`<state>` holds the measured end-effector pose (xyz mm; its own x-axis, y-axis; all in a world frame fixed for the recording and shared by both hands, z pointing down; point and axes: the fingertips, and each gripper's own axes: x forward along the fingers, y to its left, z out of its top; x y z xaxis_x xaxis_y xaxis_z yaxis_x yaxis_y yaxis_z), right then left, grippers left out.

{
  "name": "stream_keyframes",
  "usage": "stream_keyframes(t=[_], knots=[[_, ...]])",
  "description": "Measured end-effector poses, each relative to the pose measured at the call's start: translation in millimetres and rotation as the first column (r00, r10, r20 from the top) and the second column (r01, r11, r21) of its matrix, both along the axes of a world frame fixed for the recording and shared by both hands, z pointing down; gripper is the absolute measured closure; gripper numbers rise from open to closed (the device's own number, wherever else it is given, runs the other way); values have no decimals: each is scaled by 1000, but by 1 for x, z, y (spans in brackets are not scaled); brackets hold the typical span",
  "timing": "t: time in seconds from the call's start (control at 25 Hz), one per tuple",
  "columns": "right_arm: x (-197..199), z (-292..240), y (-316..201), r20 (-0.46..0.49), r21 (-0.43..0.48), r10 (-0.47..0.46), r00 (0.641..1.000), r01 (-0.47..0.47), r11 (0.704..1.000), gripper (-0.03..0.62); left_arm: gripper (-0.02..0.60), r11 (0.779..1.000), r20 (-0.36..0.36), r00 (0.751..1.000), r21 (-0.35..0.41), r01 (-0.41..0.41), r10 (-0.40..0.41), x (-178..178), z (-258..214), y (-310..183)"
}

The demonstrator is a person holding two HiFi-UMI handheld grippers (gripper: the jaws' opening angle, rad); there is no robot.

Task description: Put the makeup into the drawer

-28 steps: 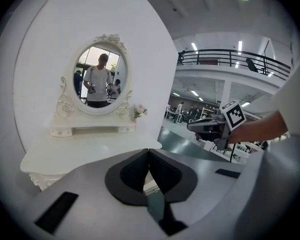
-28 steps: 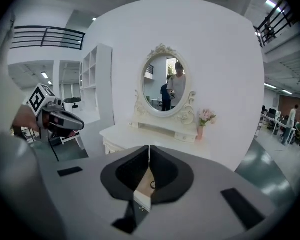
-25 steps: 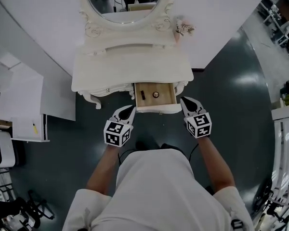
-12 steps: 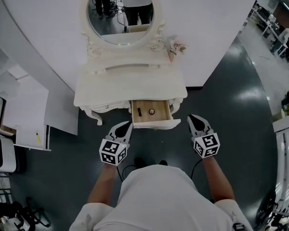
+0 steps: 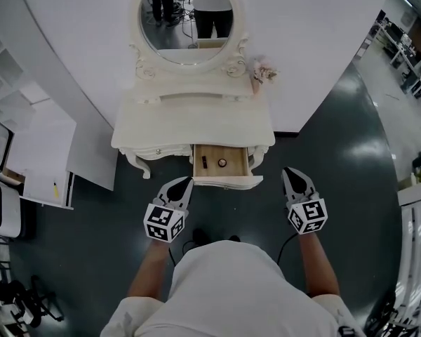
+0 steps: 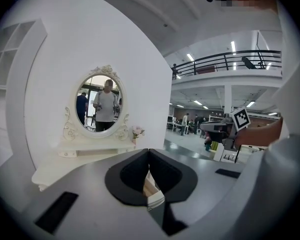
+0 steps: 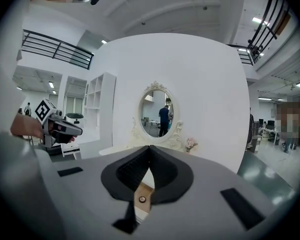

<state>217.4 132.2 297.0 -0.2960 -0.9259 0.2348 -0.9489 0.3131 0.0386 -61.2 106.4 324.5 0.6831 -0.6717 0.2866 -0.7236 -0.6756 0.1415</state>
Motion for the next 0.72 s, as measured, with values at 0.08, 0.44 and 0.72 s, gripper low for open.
stream_keyframes(t=[0.08, 0.44, 0.72], knots=[[-1, 0, 1, 0, 2, -5, 1000, 5, 1000, 566, 565, 1000, -2, 1000, 2, 9, -9, -1, -1, 1], [-1, -1, 1, 1, 5, -11, 1000, 11, 1000, 566, 565, 1000, -8, 1000, 5, 28, -28, -3, -3, 0], [1, -2, -3, -2, 2, -7, 1000, 7, 1000, 566, 565, 1000, -10, 1000, 2, 26, -26, -1, -2, -5]])
